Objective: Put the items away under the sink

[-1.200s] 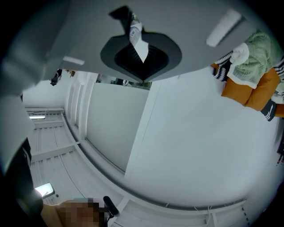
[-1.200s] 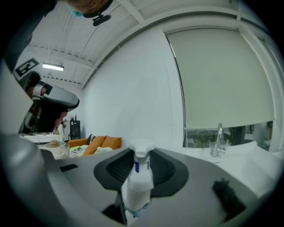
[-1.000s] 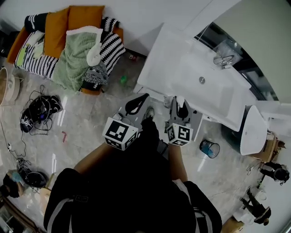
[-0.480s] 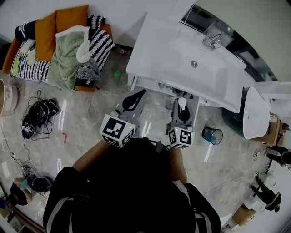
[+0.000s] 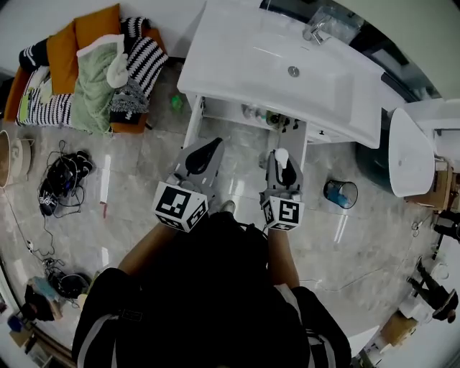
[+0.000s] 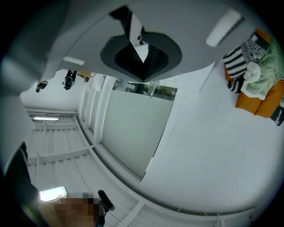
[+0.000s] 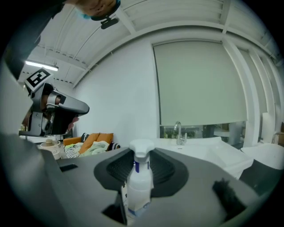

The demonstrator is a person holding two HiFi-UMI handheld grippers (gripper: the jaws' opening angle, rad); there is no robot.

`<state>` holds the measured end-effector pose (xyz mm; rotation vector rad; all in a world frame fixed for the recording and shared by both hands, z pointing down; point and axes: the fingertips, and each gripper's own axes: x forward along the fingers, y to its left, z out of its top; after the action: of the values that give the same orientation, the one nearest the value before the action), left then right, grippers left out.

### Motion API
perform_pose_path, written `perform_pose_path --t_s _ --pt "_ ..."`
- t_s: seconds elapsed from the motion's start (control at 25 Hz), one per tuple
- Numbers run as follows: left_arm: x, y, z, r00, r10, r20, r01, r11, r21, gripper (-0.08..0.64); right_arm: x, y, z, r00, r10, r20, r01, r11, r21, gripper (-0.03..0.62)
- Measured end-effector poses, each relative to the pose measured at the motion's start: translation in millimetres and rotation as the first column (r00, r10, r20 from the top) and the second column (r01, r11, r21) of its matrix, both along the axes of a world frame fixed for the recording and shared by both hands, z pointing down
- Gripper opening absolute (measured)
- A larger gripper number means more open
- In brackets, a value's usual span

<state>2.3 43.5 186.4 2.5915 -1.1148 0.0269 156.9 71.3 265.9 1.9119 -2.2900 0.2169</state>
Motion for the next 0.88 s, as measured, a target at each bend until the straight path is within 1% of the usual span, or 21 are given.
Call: perform_pose_path --t_s 0.12,0.28,0.44,0.56,0.68,0.88 --pt "12 23 4 1.000 -0.010 0.002 0.010 1.000 -0.001 0.006 12 24 5 1.000 -0.014 -0.004 0.014 1.000 -0.006 0.121" --pt "22 41 16 0.999 -0.033 0.020 0.033 0.999 0.005 0.006 26 41 18 1.000 -0.031 0.002 0.031 0.999 -0.015 0.121" --pt "22 53 26 0.997 -0.073 0.027 0.073 0.997 0.006 0.006 34 54 33 0.999 -0.051 0.007 0.051 0.998 -0.024 0.121" --pt "17 56 32 0.995 -0.087 0.041 0.086 0.996 0.018 0.006 35 60 47 0.999 -0.054 0.005 0.054 0.998 -0.032 0.121" --pt "13 52 44 0.995 -0.079 0.055 0.077 0.996 0.036 0.006 32 61 61 0.999 -0.054 0.006 0.054 0.998 -0.029 0.121" --pt "18 32 89 0.998 -0.040 0.056 0.038 0.998 0.044 0.006 28 47 100 0.999 -0.038 0.014 0.039 0.999 -0.014 0.121"
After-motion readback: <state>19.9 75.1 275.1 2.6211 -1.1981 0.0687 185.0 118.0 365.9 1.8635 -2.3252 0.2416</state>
